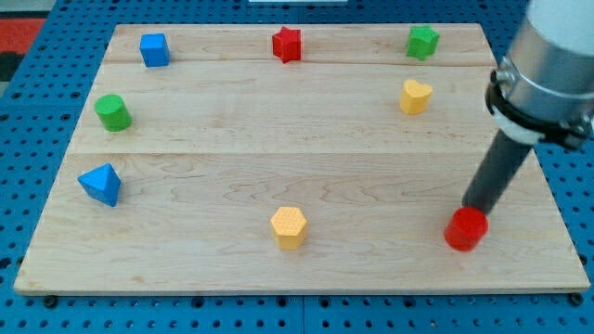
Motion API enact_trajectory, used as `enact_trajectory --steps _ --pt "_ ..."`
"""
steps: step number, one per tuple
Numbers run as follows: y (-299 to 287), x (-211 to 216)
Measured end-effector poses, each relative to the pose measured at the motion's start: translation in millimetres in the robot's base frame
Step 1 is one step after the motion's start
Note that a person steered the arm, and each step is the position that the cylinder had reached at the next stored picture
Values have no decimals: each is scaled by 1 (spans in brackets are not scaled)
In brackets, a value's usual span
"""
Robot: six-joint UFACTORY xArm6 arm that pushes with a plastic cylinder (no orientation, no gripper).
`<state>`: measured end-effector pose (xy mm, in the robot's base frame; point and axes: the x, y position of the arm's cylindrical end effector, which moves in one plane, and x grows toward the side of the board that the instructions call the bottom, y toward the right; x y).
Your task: Push the red circle towards the bottom right of the board
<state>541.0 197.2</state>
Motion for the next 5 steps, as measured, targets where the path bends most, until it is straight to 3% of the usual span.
enact_trajectory --steps 1,5 --pt "2 9" --pt "26 -51"
